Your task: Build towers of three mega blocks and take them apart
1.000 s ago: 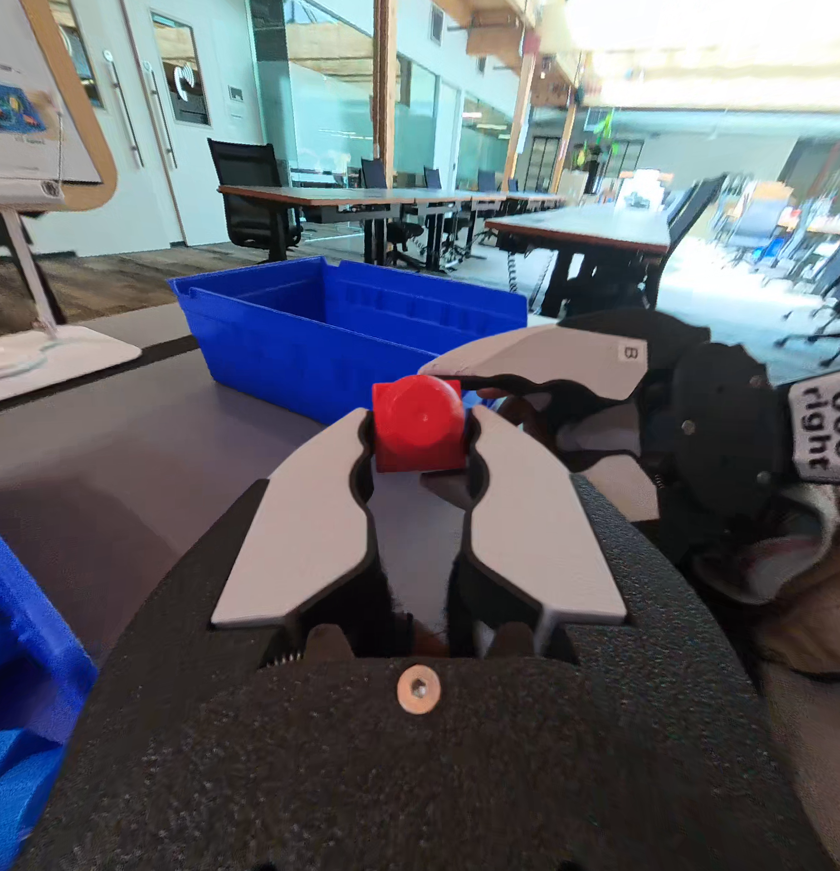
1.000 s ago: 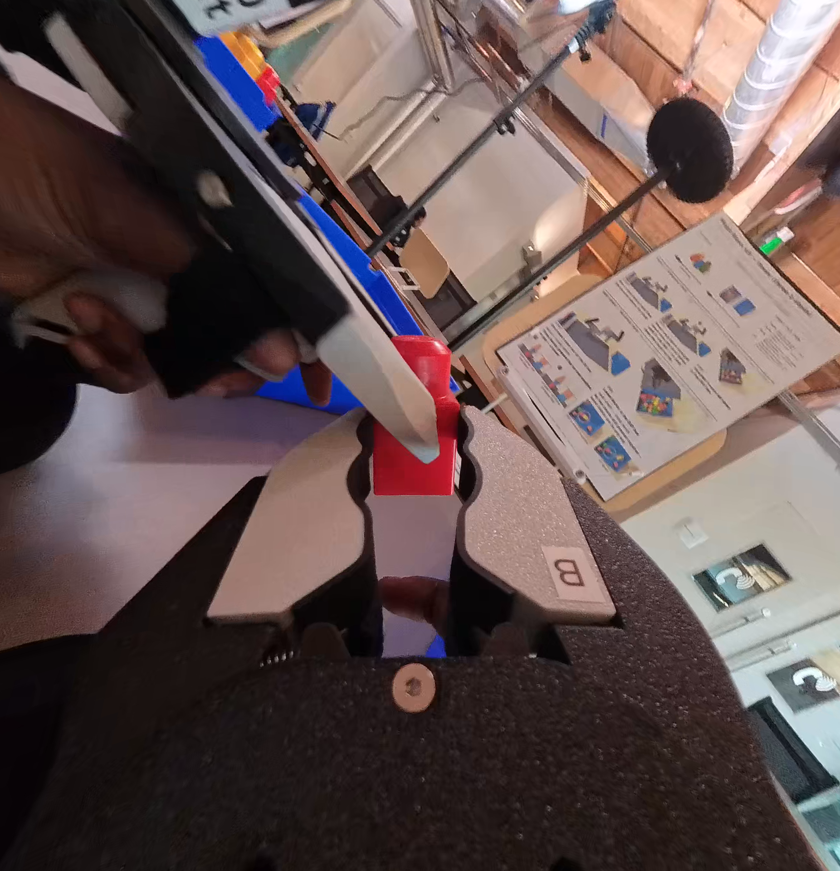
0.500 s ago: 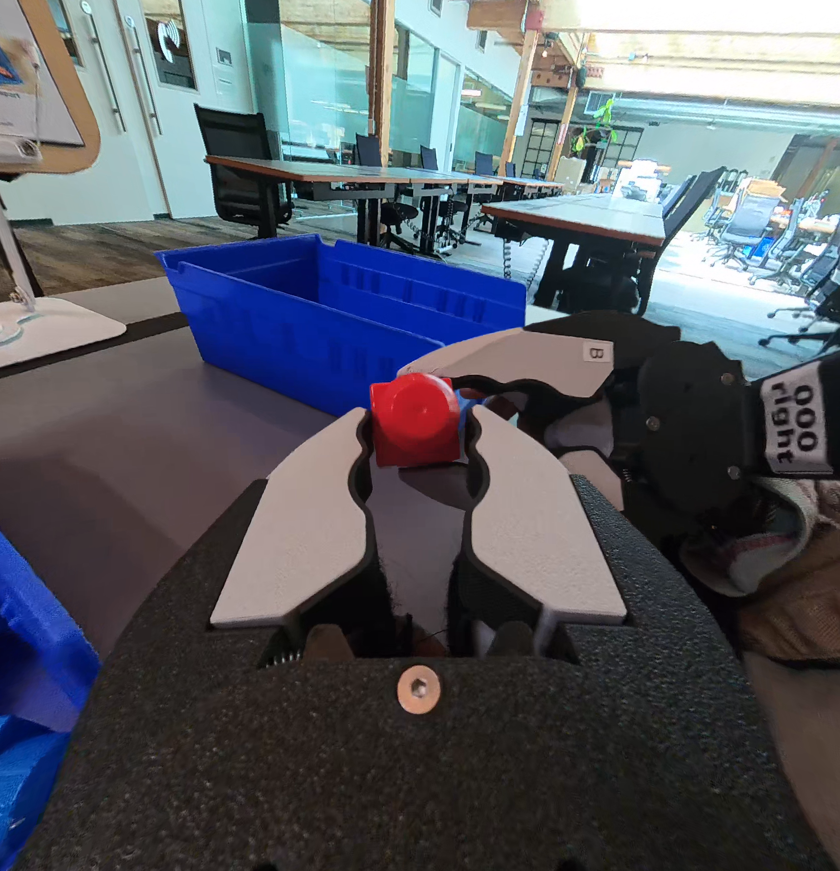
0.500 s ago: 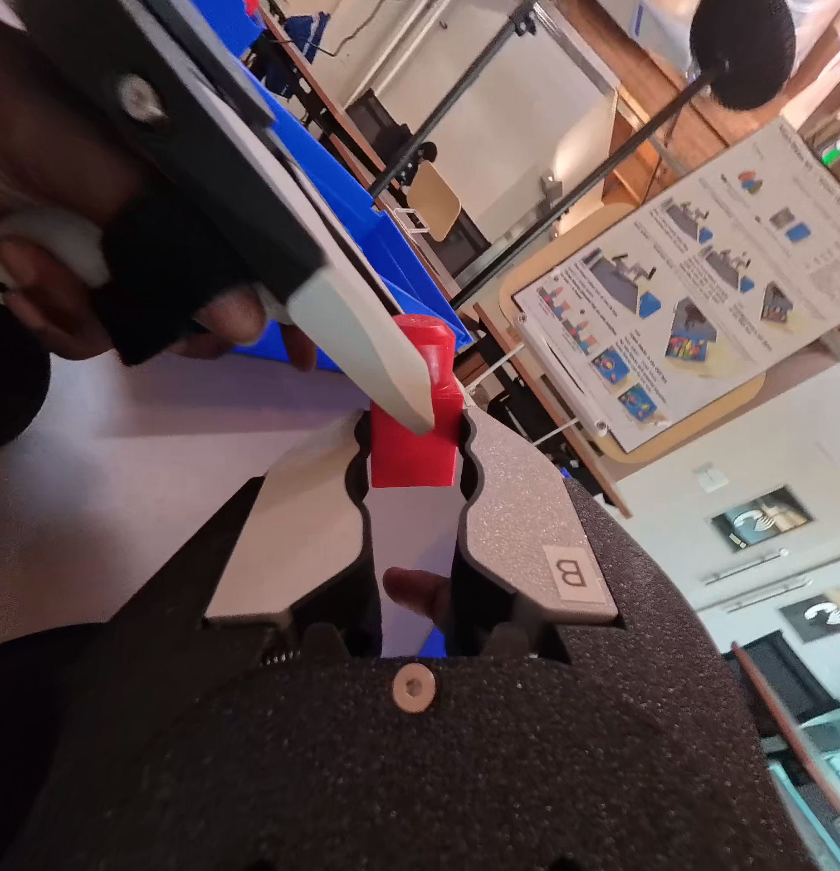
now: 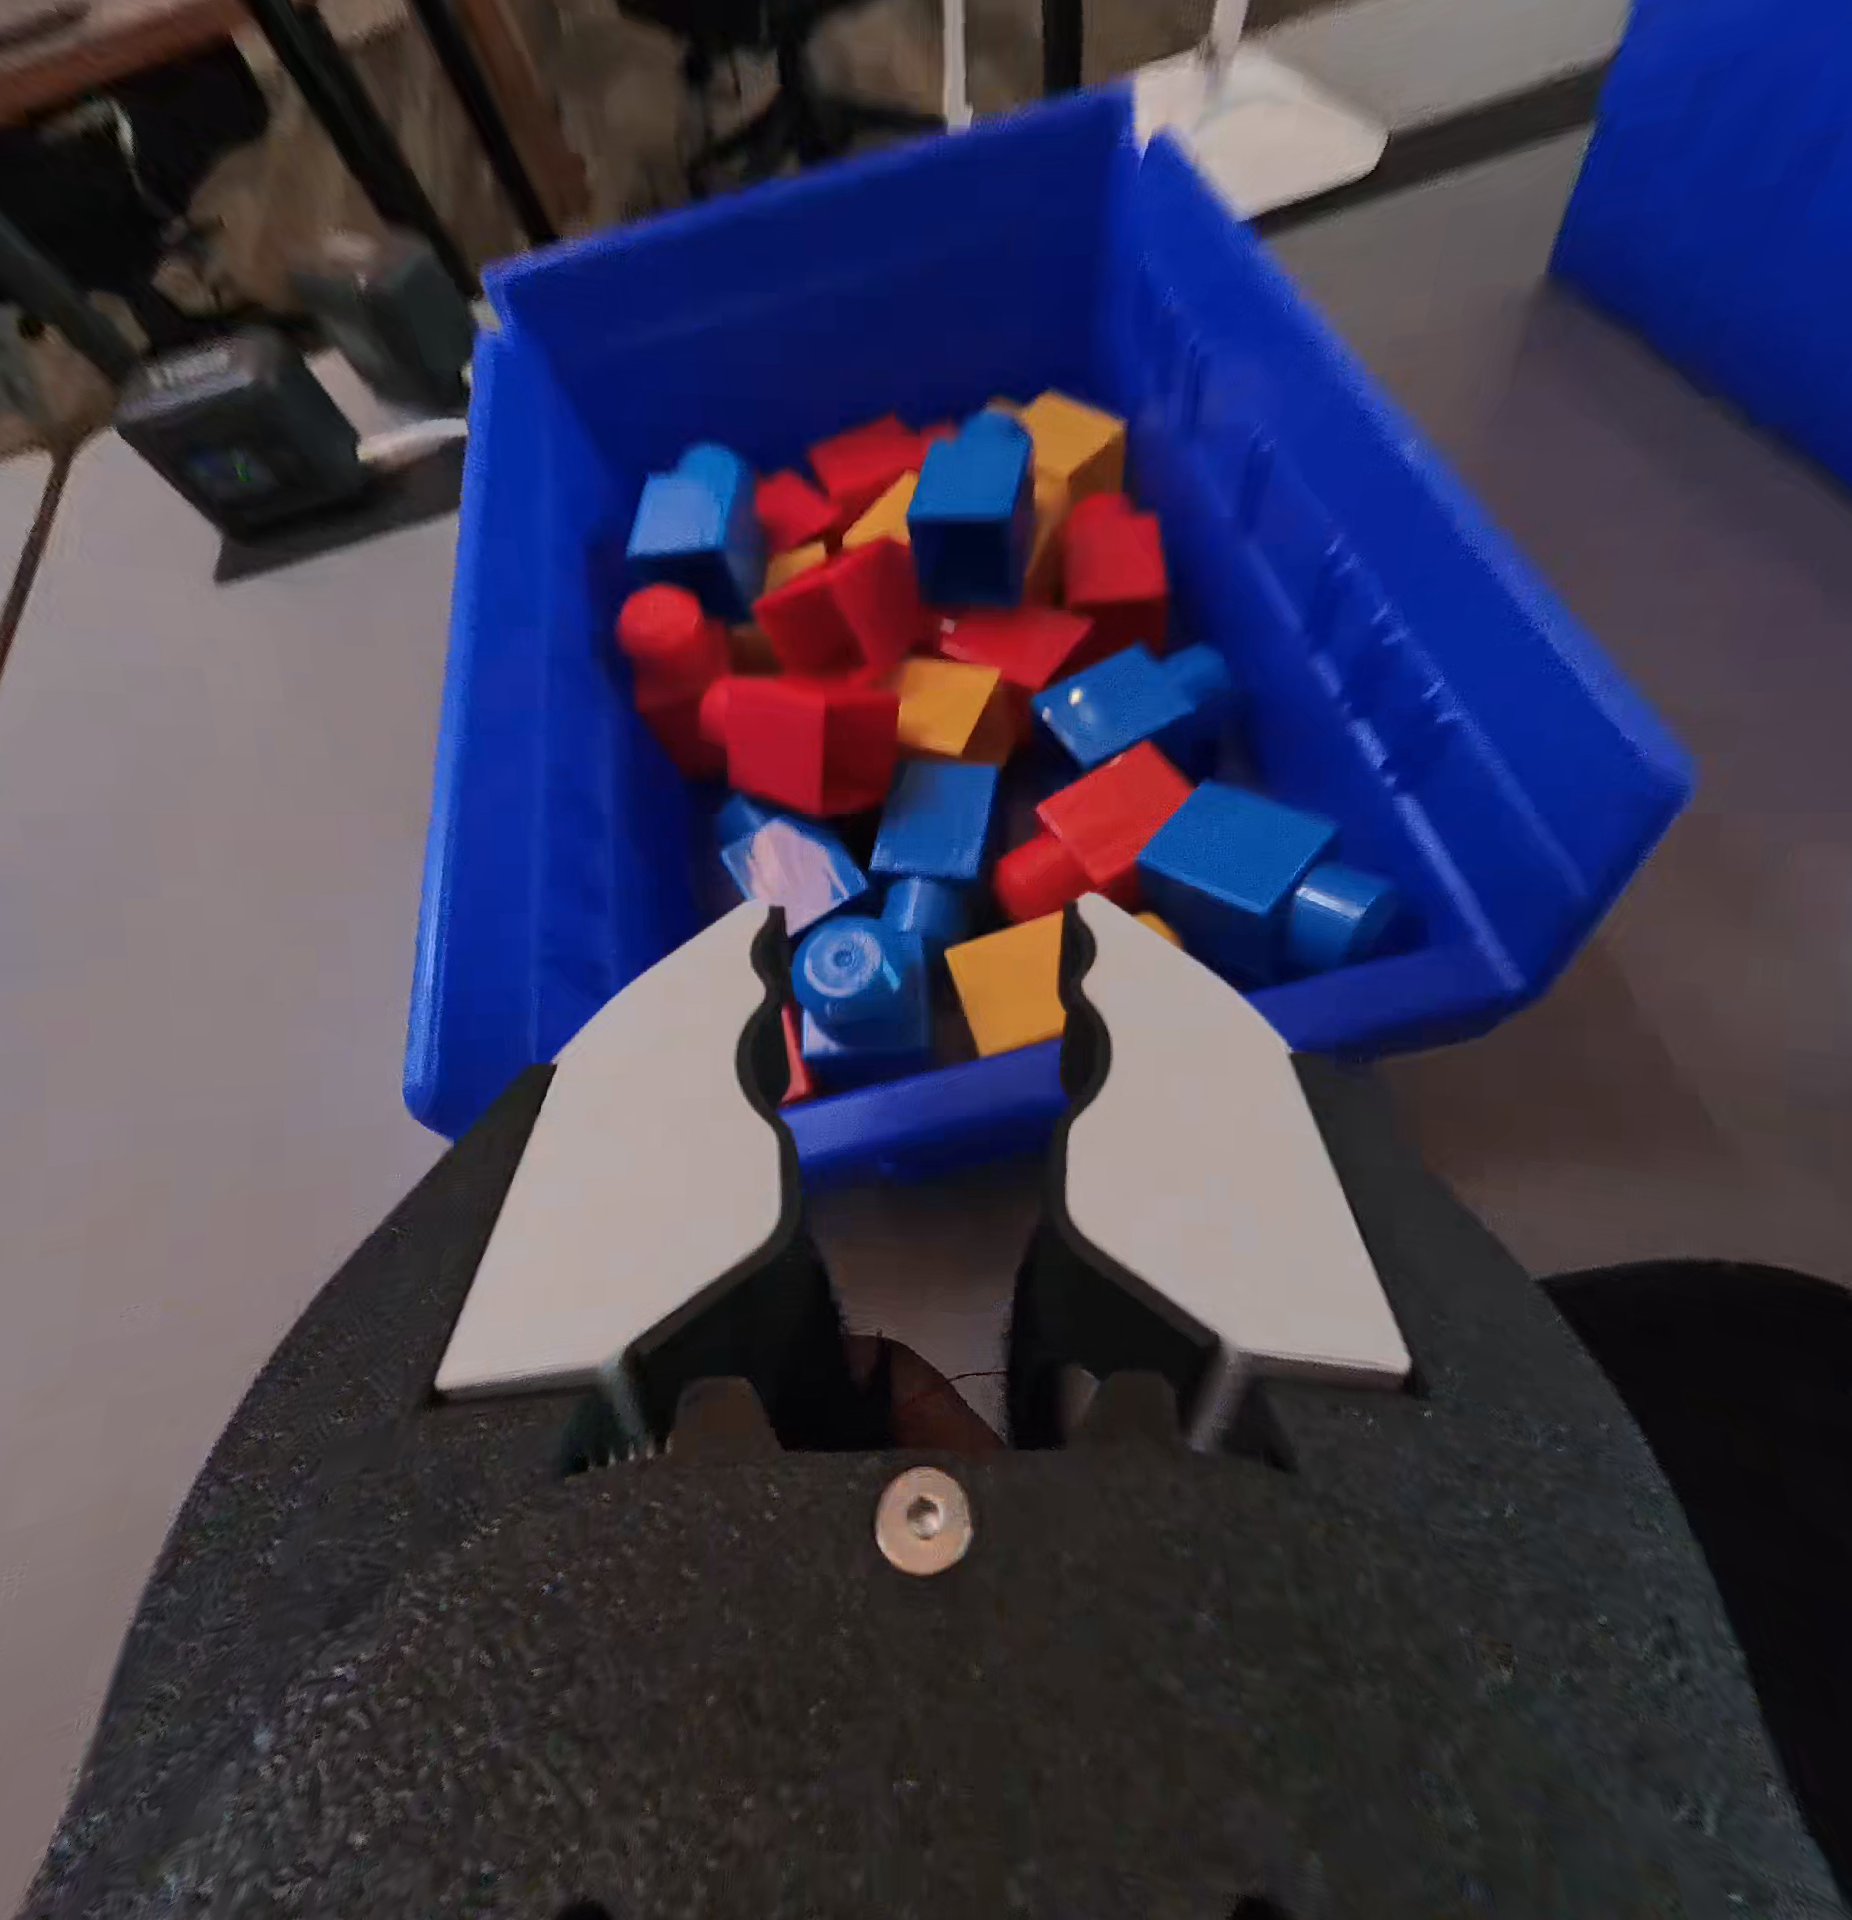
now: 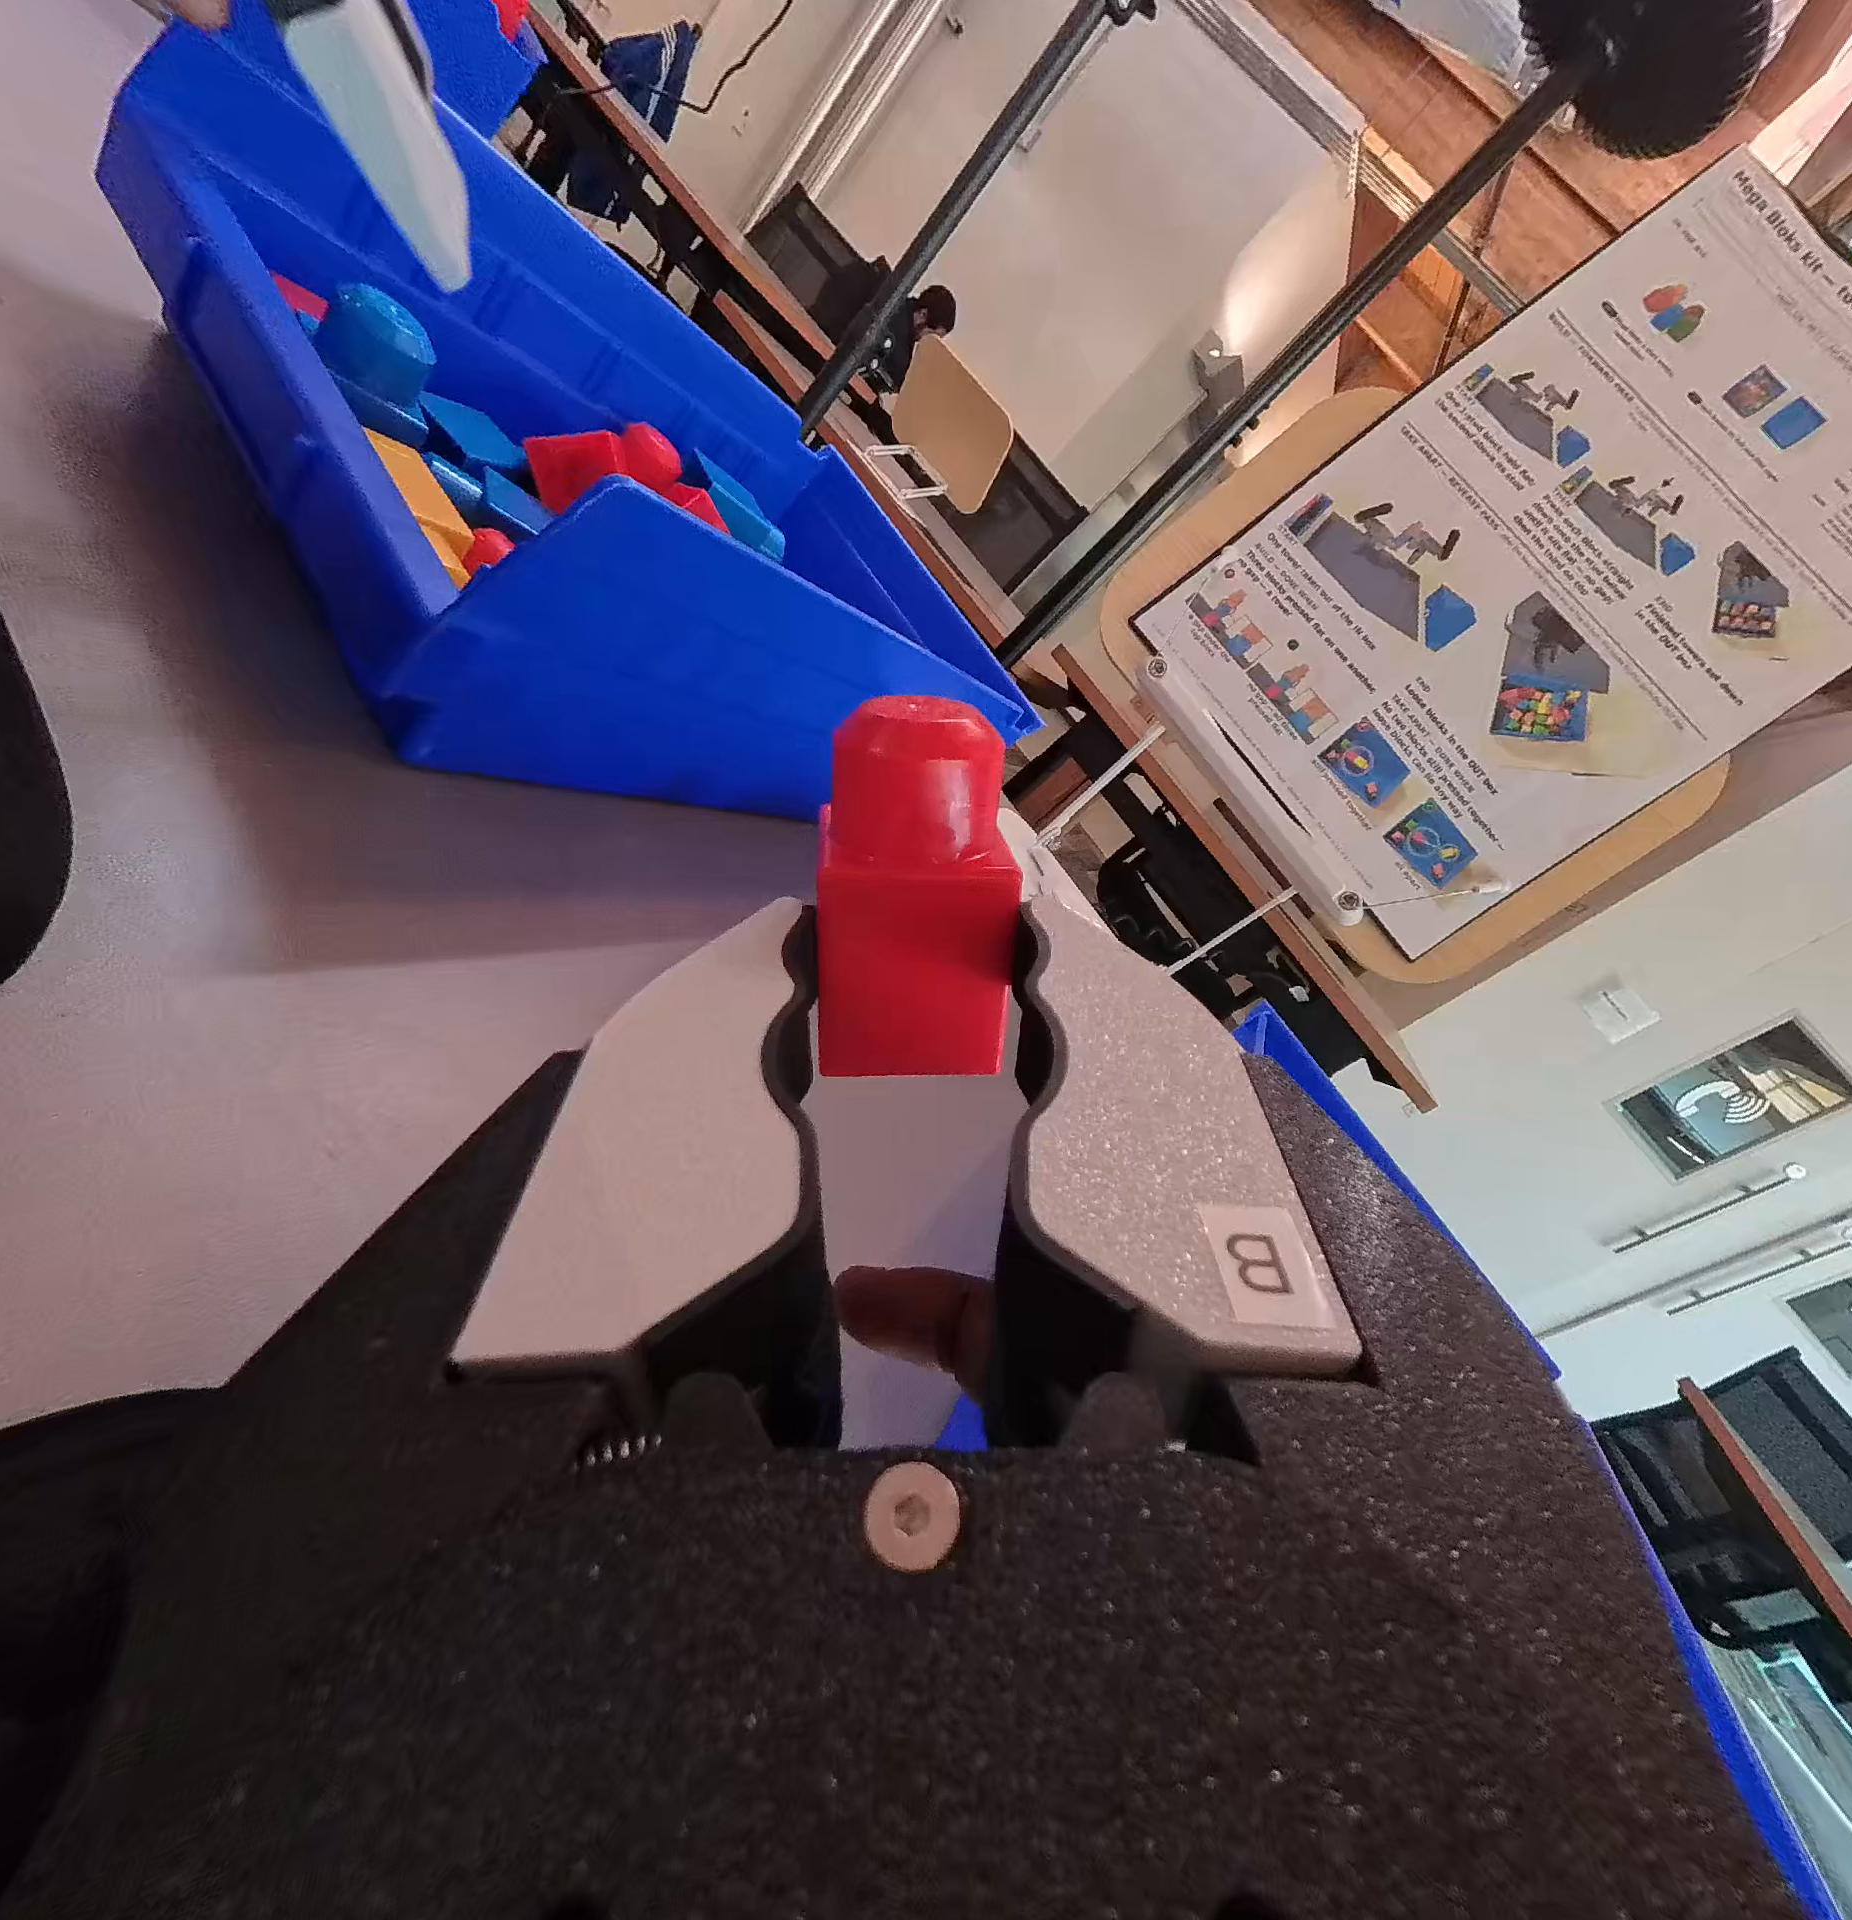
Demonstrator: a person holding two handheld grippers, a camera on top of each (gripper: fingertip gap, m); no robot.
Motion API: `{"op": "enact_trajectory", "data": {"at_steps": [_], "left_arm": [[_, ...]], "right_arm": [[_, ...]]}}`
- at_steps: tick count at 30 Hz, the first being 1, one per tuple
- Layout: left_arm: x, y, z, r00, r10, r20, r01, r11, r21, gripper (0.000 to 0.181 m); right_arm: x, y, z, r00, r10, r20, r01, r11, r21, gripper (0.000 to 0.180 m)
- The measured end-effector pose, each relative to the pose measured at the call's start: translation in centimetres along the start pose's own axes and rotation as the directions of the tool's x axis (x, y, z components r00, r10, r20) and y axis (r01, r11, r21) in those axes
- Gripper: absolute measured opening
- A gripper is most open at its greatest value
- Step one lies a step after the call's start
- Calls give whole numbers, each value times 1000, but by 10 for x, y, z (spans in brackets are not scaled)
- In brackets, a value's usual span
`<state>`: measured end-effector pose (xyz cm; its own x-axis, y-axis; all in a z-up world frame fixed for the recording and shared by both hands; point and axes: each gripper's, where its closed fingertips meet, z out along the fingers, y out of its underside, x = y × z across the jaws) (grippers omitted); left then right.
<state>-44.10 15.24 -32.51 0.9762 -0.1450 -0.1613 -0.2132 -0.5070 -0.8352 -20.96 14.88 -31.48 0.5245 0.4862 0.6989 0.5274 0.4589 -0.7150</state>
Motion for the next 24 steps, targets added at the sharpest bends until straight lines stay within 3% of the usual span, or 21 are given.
{"op": "enact_trajectory", "data": {"at_steps": [7, 9, 16, 19, 21, 24], "left_arm": [[-21, 40, 33, 994, 94, 61, -73, 955, -288, 35], [-10, 38, 40, 998, 55, -38, -64, 953, -297, 35], [-15, 38, 46, 997, 68, -40, -78, 931, -358, 33], [-14, 28, 47, 999, 25, -34, -32, 973, -227, 30], [-14, -2, 35, 996, -74, -56, 75, 997, 8, 29], [4, -62, -8, 936, -167, -309, 283, 879, 383, 29]], "right_arm": [[0, -1, -1, 1000, -10, -3, 10, 1000, 10, 35], [1, -1, -1, 1000, -17, -10, 17, 1000, 10, 35], [3, 0, -1, 999, -39, -22, 39, 999, 4, 35], [3, -1, -1, 1000, -15, -16, 15, 1000, 7, 35], [4, 0, -2, 1000, 23, -7, -23, 1000, 11, 36], [4, 0, -1, 998, 67, 8, -67, 998, 12, 36]]}}
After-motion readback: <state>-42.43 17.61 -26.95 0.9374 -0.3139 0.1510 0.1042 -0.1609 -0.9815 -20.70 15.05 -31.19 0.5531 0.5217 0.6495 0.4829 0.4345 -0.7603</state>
